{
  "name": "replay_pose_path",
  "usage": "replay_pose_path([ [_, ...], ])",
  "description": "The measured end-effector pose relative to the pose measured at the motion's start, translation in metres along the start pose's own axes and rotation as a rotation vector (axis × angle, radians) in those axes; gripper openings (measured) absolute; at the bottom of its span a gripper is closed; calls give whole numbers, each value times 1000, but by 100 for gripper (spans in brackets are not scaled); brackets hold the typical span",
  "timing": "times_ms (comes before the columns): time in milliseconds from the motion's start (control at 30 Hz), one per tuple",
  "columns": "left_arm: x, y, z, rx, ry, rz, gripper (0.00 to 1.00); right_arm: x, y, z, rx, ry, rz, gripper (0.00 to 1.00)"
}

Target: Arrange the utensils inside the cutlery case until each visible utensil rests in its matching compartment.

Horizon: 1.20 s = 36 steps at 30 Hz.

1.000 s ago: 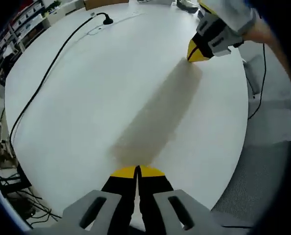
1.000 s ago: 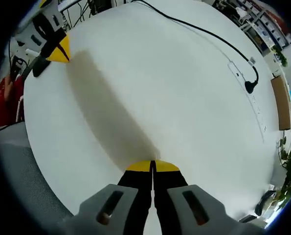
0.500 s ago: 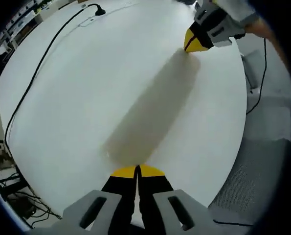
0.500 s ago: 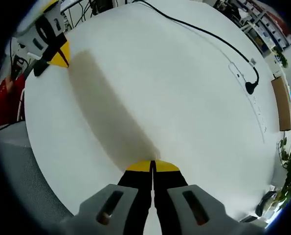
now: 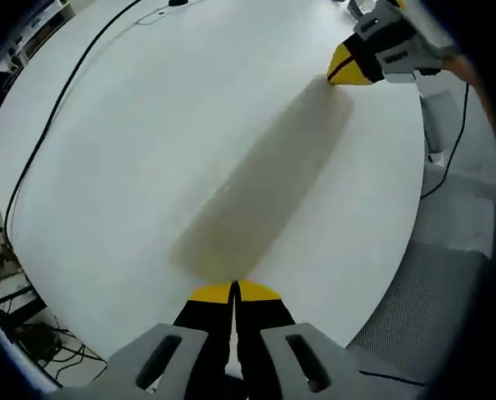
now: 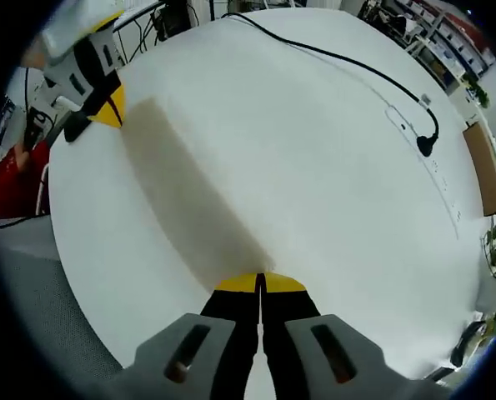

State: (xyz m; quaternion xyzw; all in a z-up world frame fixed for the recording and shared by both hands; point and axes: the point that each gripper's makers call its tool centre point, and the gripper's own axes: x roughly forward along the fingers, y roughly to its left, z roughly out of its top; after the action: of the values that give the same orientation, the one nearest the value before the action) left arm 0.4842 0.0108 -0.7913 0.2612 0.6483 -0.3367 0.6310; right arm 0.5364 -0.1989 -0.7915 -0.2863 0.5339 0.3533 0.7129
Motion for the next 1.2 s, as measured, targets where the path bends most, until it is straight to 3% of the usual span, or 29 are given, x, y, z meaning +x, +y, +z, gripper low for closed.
replay_pose_path([
  [233, 0, 4, -2, -53, -18, -9, 0, 0, 5, 1, -30, 27, -26, 0],
  [433, -1, 1, -2, -34, -50, 20, 0, -4, 7, -2, -28, -27, 8, 0],
  [533, -2, 0, 0, 42, -48, 51, 0, -5, 9, 1, -190, -21, 7, 0],
  [567, -2, -1, 0, 62, -50, 51, 0, -5, 7, 3, -208, -29, -19, 0],
  [600, -3, 1, 3, 27, -83, 45, 0, -7, 16, 8, -252, -60, 11, 0],
  [633, -4, -1, 13, -93, -161, 11, 0, -9, 20, 13, -270, -73, 23, 0],
  [667, -6, -3, 23, -163, -222, -15, 0, -14, 24, 25, -280, -114, 34, 0],
  [767, -19, -7, 46, -85, -293, -32, 0, -20, 40, 42, -278, -138, 112, 0],
  [833, -18, -12, 55, -15, -290, -22, 0, -19, 56, 48, -303, -116, 178, 0],
  [933, -16, -25, 72, 62, -305, -39, 0, -12, 70, 57, -365, -102, 183, 0],
  [1033, -18, -28, 86, 44, -329, -57, 0, -7, 71, 61, -396, -93, 163, 0],
  [1100, -19, -32, 96, -10, -384, -93, 0, -3, 73, 66, -358, -116, 183, 0],
  [1200, -14, -36, 95, -9, -367, -133, 0, 4, 72, 63, -356, -102, 190, 0],
])
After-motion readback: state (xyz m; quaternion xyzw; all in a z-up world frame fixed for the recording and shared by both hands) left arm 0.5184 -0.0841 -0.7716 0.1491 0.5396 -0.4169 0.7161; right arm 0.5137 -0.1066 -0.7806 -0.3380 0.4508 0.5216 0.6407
